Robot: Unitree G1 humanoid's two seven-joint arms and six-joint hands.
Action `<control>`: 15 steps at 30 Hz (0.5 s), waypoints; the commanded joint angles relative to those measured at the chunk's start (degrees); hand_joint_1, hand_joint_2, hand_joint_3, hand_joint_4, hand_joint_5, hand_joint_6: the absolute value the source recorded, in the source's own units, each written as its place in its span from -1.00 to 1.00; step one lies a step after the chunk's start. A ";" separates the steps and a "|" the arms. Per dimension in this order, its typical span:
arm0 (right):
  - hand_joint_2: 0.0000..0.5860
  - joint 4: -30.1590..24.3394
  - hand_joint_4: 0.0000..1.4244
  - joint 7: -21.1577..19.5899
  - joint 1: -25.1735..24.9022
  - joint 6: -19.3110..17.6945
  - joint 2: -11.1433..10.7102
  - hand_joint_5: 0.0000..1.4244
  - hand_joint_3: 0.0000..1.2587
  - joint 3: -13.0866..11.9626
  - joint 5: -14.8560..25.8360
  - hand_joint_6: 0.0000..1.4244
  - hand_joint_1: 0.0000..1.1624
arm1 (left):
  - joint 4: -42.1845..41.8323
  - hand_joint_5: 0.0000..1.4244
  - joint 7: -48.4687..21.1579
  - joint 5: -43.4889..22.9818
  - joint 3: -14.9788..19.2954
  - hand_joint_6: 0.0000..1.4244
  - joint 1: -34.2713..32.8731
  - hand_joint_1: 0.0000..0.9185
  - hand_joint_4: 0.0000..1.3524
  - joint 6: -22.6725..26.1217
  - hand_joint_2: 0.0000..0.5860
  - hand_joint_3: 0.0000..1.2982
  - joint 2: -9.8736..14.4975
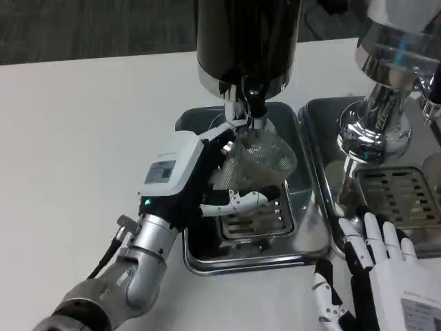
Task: Grasp the cup under the faucet to collect the drink, then remove the cup.
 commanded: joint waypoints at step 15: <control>0.64 -0.13 -1.00 0.31 -1.15 -0.38 -0.82 -1.00 -0.75 -0.67 0.85 -0.98 -1.00 | 0.94 -0.01 0.95 1.02 -2.53 -0.09 3.14 -0.07 -0.41 2.47 -0.49 -0.48 2.40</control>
